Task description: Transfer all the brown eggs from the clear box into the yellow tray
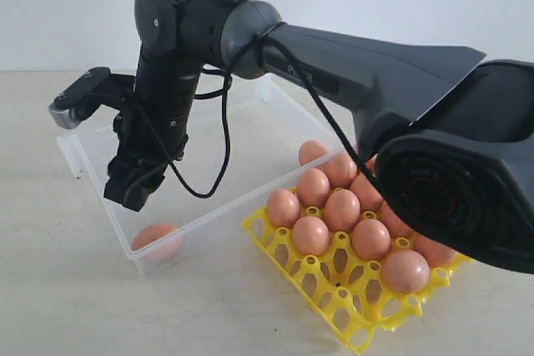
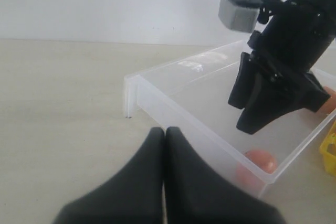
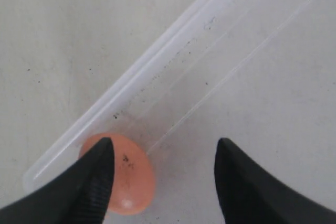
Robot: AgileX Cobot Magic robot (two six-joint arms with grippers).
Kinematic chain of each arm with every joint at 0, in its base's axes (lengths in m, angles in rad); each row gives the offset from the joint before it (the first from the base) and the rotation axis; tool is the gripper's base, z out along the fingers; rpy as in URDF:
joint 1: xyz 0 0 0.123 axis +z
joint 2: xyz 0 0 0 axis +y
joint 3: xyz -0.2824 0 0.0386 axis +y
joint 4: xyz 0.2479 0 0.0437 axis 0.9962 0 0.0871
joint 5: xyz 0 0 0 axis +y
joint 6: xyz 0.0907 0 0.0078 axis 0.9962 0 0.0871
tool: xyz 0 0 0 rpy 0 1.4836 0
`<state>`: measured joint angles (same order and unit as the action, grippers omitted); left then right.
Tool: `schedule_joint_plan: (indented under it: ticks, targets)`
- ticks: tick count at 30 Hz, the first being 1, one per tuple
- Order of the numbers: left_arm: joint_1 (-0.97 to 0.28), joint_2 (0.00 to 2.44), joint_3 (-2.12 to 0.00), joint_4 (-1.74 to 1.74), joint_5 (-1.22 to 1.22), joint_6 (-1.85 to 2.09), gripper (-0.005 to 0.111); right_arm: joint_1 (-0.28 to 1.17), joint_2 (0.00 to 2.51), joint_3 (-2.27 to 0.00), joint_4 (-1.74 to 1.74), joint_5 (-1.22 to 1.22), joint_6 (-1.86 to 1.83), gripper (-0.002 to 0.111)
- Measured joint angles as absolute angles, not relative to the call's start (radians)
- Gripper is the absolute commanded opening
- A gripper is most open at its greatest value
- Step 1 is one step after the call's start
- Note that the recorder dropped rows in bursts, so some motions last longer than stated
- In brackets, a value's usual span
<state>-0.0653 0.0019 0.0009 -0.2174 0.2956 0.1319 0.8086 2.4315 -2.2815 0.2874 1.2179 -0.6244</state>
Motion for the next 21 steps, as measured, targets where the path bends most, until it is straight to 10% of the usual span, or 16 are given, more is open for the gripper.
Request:
schedule_joint_plan:
  ticks: [3,6,14,21]
  targets:
    - [-0.065,0.002,0.001,-0.217,0.296,0.132,-0.004,0.811,2.387,-2.281,0.291,1.218,-0.559,0.046]
    - [-0.065,0.002,0.001,-0.217,0.296,0.132,-0.004,0.832,2.331,-2.281,0.289,1.219,-0.347,0.000]
    - [-0.065,0.002,0.001,-0.217,0.296,0.132,-0.004,1.058,2.133,-2.281,-0.404,1.220,-0.187,0.000]
    - [-0.065,0.002,0.001,-0.217,0.296,0.132,-0.004,0.955,2.155,-2.191,-0.481,1.219,-0.048,0.000]
